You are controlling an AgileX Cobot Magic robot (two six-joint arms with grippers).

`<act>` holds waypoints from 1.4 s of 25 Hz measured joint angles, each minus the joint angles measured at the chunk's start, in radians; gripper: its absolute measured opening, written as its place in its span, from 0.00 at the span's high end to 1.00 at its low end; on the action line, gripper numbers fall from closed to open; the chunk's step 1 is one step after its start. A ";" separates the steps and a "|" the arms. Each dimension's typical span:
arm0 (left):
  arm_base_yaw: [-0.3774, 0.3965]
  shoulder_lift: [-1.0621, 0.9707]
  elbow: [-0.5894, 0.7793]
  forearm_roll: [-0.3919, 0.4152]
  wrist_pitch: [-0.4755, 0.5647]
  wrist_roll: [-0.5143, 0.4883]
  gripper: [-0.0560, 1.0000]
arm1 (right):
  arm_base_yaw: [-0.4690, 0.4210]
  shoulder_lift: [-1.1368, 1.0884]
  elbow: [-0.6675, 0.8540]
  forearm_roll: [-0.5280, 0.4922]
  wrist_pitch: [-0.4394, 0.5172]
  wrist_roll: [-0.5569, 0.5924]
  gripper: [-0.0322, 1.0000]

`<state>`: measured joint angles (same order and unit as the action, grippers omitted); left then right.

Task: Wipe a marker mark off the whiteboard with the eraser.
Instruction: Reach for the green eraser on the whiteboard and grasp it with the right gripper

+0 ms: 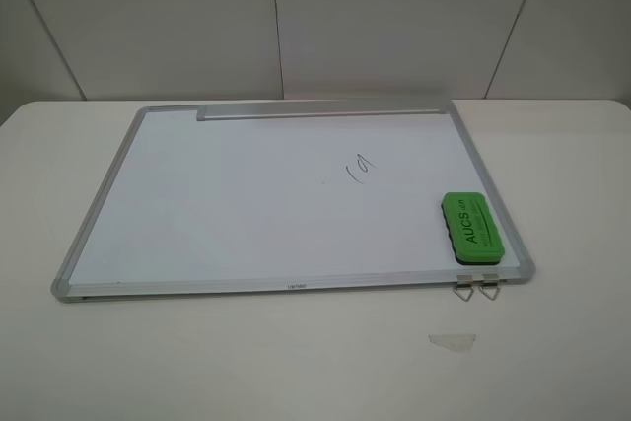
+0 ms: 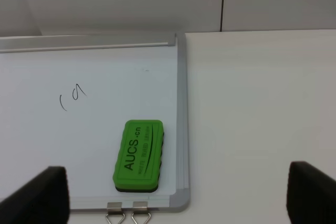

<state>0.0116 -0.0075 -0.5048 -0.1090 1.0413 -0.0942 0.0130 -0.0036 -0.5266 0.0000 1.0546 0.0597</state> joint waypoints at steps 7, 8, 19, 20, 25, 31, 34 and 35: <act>0.000 0.000 0.000 0.000 0.000 0.000 0.21 | 0.000 0.000 0.000 0.000 0.000 0.000 0.17; 0.000 0.000 0.000 0.000 0.000 0.000 0.21 | 0.000 0.000 0.000 0.000 0.000 0.000 0.17; 0.000 0.000 0.000 0.000 0.000 0.000 0.21 | 0.000 0.161 -0.055 0.028 0.014 0.000 0.17; 0.000 0.000 0.000 0.000 0.000 0.000 0.21 | 0.000 0.188 -0.072 0.028 0.013 0.000 0.17; 0.000 0.000 0.000 0.000 0.000 0.000 0.21 | 0.000 0.332 -0.132 0.030 0.012 0.000 0.17; 0.000 0.000 0.000 0.000 0.000 0.000 0.21 | 0.000 0.542 -0.154 0.079 0.011 -0.001 0.17; 0.000 0.000 0.000 0.000 0.000 0.000 0.21 | 0.000 0.666 -0.154 0.086 0.009 -0.014 0.17; 0.000 0.000 0.000 0.000 0.000 0.000 0.21 | 0.000 0.713 -0.154 0.086 0.006 -0.026 0.17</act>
<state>0.0116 -0.0075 -0.5048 -0.1090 1.0413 -0.0942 0.0130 0.7091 -0.6804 0.0859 1.0611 0.0342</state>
